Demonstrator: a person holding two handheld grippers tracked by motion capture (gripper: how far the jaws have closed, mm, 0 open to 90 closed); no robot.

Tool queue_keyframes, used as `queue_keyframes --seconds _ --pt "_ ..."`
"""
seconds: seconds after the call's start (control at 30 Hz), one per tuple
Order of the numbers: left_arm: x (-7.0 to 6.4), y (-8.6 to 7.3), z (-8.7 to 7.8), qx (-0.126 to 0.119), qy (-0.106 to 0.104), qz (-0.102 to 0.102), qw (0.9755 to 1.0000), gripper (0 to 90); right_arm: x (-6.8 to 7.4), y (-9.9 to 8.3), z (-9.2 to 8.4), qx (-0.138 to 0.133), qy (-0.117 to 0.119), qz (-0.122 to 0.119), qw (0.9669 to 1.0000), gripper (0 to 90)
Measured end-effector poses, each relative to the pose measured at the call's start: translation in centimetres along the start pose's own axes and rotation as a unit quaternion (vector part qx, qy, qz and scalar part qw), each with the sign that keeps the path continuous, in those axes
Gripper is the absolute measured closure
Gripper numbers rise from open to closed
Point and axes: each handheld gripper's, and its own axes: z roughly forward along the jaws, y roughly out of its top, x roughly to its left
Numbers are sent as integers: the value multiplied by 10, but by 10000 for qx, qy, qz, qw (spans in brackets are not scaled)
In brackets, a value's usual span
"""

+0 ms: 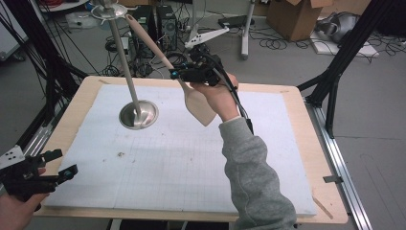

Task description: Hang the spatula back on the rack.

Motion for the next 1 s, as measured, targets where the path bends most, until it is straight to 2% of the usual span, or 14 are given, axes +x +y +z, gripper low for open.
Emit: queue_keyframes --seconds 1.0 --pt "3 -1 -2 23 60 -20 10000 23 2 -1 11 174 -60 21 9998 787"
